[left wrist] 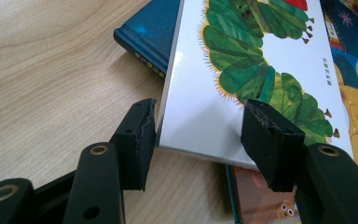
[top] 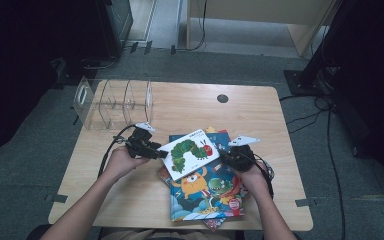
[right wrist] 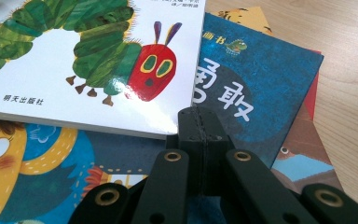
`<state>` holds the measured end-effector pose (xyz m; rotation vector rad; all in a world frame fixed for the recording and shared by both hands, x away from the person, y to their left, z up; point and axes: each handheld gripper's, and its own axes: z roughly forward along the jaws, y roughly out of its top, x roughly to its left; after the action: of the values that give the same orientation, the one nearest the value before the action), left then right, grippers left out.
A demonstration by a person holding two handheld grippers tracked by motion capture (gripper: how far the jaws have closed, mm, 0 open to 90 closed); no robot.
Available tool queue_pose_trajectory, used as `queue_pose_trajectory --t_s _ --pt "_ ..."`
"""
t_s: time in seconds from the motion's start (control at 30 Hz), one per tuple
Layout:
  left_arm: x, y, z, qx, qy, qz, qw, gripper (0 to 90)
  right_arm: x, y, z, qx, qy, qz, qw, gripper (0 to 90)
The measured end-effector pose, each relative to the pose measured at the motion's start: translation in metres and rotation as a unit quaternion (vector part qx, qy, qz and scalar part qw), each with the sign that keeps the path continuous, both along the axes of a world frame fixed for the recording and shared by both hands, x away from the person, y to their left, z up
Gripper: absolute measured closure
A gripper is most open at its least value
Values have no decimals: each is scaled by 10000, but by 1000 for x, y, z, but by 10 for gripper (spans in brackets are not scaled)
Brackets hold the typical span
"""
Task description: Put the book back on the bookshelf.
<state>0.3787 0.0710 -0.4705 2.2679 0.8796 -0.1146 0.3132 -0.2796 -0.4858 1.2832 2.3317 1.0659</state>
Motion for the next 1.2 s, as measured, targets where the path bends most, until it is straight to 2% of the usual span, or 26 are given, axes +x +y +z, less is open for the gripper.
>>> queue_pose_trajectory --t_s 0.23,0.4,0.57,0.63,0.77,0.93,1.03,1.2 --pt "-6 3 1 79 73 4 9999 449 2 6 0 -61 -32 16 10000 900" --pt "-12 7 2 139 143 5 9998 445 4 13 0 -114 -66 145 9998 900" --pt "-16 10 2 128 168 51 9998 442 7 16 0 -101 -63 188 9998 900" --pt "-19 10 1 121 270 88 9995 425 8 19 0 -109 -70 241 9996 900" --pt "-20 11 2 155 329 83 9993 426 9 23 0 -116 -110 288 9995 898" --pt "-18 13 3 87 315 170 9993 434 7 16 3 -83 -30 251 9996 890" --pt "-12 11 3 170 269 157 9994 423 1 11 6 42 2 282 9996 900" --pt "-2 9 0 100 412 178 9989 399 -3 18 5 17 23 494 9988 900"
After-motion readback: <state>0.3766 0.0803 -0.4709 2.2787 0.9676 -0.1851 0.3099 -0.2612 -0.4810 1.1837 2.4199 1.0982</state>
